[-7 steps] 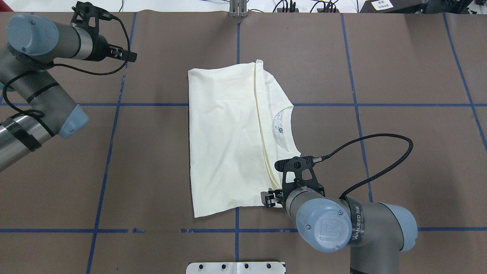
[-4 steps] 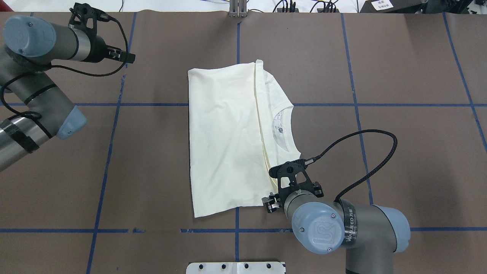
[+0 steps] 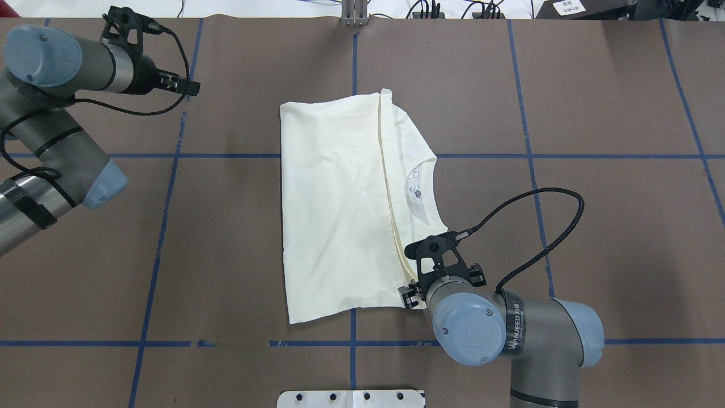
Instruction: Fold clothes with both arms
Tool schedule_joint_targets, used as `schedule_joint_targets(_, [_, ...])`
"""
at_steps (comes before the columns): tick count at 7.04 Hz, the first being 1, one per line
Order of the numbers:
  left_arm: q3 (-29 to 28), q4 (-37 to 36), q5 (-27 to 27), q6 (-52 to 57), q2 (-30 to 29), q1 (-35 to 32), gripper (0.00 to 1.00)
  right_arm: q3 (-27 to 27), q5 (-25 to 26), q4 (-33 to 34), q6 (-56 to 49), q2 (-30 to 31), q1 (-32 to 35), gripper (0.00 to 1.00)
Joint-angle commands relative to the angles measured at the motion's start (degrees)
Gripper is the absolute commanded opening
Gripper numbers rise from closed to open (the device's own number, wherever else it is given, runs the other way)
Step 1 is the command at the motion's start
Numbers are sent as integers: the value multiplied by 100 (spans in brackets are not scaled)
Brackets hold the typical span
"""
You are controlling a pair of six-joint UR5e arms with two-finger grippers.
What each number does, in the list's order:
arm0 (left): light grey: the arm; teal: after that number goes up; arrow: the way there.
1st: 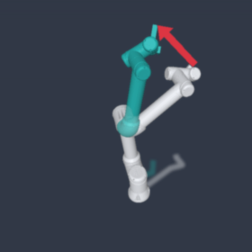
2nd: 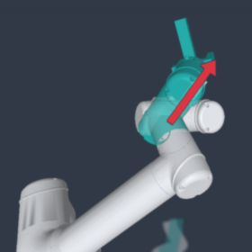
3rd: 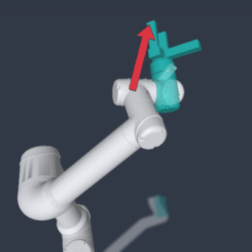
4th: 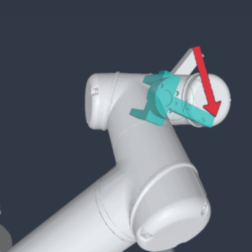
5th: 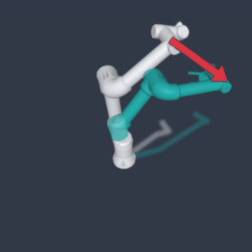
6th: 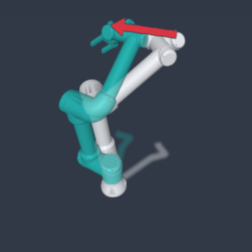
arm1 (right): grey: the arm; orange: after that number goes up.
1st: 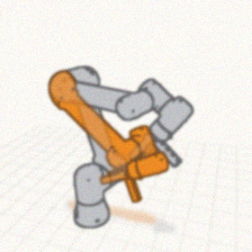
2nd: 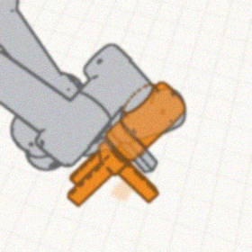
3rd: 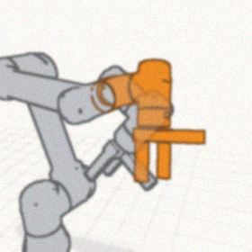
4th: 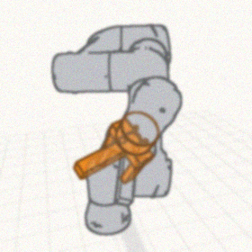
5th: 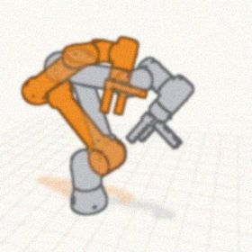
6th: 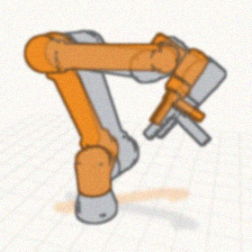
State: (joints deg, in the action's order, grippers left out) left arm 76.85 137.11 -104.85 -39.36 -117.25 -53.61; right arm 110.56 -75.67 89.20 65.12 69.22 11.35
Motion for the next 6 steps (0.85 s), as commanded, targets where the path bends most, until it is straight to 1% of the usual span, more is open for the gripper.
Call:
schedule_joint_targets(1, [-12, 0, 0, 7, -8, 61, 100, -156, -35, 18, -79, 38, 217, 100])
schedule_joint_targets(2, [-4, 0, 9, -2, 1, 79, 100, -262, -52, 27, -105, 99, 340, 100])
schedule_joint_targets(4, [-4, 0, 0, -2, -8, 88, 100, -193, -271, 133, -175, 372, 621, 100])
schedule_joint_targets(5, [-4, 0, 0, -2, -8, 105, 100, -166, -420, 115, -175, 294, 762, 100])
schedule_joint_targets(6, [14, 0, 0, -36, -8, 97, 100, -157, -692, 45, -106, -20, 998, 100])
